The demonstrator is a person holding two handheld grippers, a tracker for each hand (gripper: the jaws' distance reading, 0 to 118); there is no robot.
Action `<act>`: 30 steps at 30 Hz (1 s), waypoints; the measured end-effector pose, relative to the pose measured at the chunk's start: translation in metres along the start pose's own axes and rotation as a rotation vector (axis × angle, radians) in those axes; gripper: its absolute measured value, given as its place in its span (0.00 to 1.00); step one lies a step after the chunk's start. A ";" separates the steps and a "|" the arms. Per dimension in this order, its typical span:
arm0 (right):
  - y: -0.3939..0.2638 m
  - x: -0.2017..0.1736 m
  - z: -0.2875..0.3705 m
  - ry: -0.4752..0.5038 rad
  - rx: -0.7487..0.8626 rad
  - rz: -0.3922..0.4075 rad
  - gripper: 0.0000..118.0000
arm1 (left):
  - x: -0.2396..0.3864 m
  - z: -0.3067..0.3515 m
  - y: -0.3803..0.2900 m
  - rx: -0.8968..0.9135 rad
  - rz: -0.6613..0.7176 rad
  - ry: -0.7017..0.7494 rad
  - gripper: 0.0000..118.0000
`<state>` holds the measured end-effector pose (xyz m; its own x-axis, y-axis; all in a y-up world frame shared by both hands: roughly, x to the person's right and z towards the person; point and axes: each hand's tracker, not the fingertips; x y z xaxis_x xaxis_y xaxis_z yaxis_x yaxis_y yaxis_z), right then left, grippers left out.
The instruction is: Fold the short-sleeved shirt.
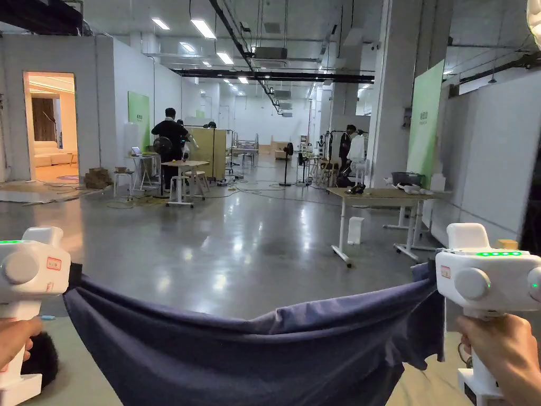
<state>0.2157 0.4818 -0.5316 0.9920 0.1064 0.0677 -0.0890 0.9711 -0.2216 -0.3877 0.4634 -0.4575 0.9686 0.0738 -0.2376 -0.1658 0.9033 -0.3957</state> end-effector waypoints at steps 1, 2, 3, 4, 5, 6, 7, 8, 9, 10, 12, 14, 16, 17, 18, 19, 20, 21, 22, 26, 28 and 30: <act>0.006 -0.001 -0.006 -0.003 0.008 -0.011 0.01 | 0.002 -0.004 0.009 0.008 0.000 -0.002 0.06; 0.012 -0.003 -0.011 -0.005 0.015 -0.016 0.01 | 0.004 -0.007 0.016 0.014 -0.002 -0.005 0.06; 0.018 -0.004 -0.015 -0.006 0.019 -0.016 0.01 | 0.007 -0.010 0.021 0.020 -0.007 -0.005 0.06; 0.024 -0.005 -0.019 -0.006 0.026 -0.017 0.01 | 0.008 -0.014 0.027 0.031 -0.010 -0.001 0.06; 0.027 -0.005 -0.022 -0.011 0.032 -0.016 0.01 | 0.009 -0.017 0.032 0.032 -0.016 0.004 0.06; 0.032 -0.005 -0.026 -0.012 0.034 -0.012 0.01 | 0.010 -0.020 0.036 0.037 -0.019 0.007 0.06; 0.034 -0.005 -0.029 -0.014 0.035 -0.011 0.01 | 0.010 -0.023 0.039 0.038 -0.021 0.010 0.06; 0.036 -0.004 -0.032 -0.016 0.038 -0.013 0.01 | 0.009 -0.026 0.040 0.041 -0.020 0.015 0.06; 0.036 -0.004 -0.034 -0.020 0.039 -0.011 0.01 | 0.009 -0.028 0.040 0.042 -0.022 0.018 0.06; 0.034 -0.002 -0.036 -0.023 0.041 -0.016 0.01 | 0.009 -0.030 0.038 0.044 -0.022 0.019 0.06; 0.028 0.000 -0.038 -0.025 0.035 -0.023 0.01 | 0.006 -0.036 0.031 0.033 -0.030 0.021 0.06; 0.016 0.002 -0.040 -0.026 0.020 -0.024 0.01 | 0.004 -0.041 0.019 0.015 -0.043 0.033 0.06; 0.000 0.002 -0.036 -0.028 -0.004 -0.021 0.01 | 0.000 -0.045 0.003 -0.008 -0.028 0.032 0.06; -0.008 0.002 -0.033 -0.027 -0.007 -0.023 0.01 | -0.002 -0.045 -0.005 -0.013 -0.019 0.028 0.06; -0.017 0.003 -0.030 -0.025 -0.017 -0.021 0.01 | -0.003 -0.046 -0.014 -0.018 -0.019 0.029 0.06; -0.029 0.003 -0.027 -0.025 -0.031 -0.014 0.01 | -0.003 -0.045 -0.025 -0.026 -0.021 0.030 0.06; -0.041 0.003 -0.022 -0.025 -0.039 -0.010 0.01 | -0.004 -0.044 -0.037 -0.031 -0.027 0.029 0.06; -0.053 0.003 -0.017 -0.026 -0.050 0.004 0.01 | -0.004 -0.043 -0.047 -0.051 -0.045 0.027 0.06; -0.068 0.003 -0.011 -0.028 -0.062 0.015 0.01 | -0.005 -0.040 -0.063 -0.057 -0.047 0.031 0.06; -0.133 0.010 0.024 0.010 -0.125 -0.038 0.01 | -0.014 -0.028 -0.129 -0.128 -0.050 -0.014 0.06; -0.164 0.015 0.047 0.015 -0.152 -0.044 0.01 | -0.022 -0.018 -0.164 -0.157 -0.028 -0.018 0.06; -0.195 0.020 0.069 0.018 -0.170 -0.057 0.01 | -0.033 -0.004 -0.201 -0.185 0.025 -0.032 0.06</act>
<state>0.2464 0.3090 -0.4200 0.9966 0.0465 0.0676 -0.0174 0.9249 -0.3797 -0.3868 0.2774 -0.3740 0.9685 0.1114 -0.2228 -0.2188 0.8079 -0.5472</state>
